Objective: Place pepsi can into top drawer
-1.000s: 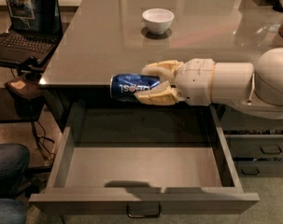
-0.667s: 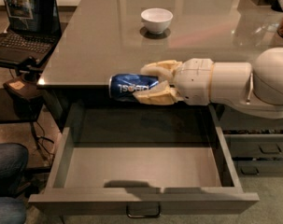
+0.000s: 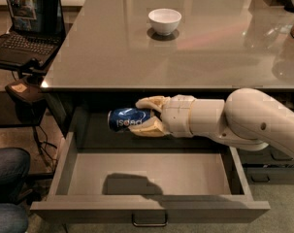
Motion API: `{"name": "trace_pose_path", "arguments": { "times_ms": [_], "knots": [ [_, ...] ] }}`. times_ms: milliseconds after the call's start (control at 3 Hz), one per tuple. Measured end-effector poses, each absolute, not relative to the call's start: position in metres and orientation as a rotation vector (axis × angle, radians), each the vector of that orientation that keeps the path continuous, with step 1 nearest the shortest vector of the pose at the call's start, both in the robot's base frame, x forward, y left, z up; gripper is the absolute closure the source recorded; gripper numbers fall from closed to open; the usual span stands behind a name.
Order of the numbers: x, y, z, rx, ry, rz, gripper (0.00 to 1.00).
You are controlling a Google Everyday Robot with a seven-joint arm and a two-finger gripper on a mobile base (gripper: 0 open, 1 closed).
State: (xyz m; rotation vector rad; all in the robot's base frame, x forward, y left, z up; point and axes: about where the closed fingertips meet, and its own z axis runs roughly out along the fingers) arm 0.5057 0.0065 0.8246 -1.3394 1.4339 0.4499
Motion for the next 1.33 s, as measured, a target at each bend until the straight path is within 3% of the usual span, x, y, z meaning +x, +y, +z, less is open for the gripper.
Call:
{"name": "trace_pose_path", "arguments": {
  "times_ms": [333,1333],
  "knots": [
    [0.506,0.007,0.825,-1.339,1.434,0.45,1.0],
    [0.515,0.034,0.708,-1.504,1.501,0.47,1.0]
  ]
}}
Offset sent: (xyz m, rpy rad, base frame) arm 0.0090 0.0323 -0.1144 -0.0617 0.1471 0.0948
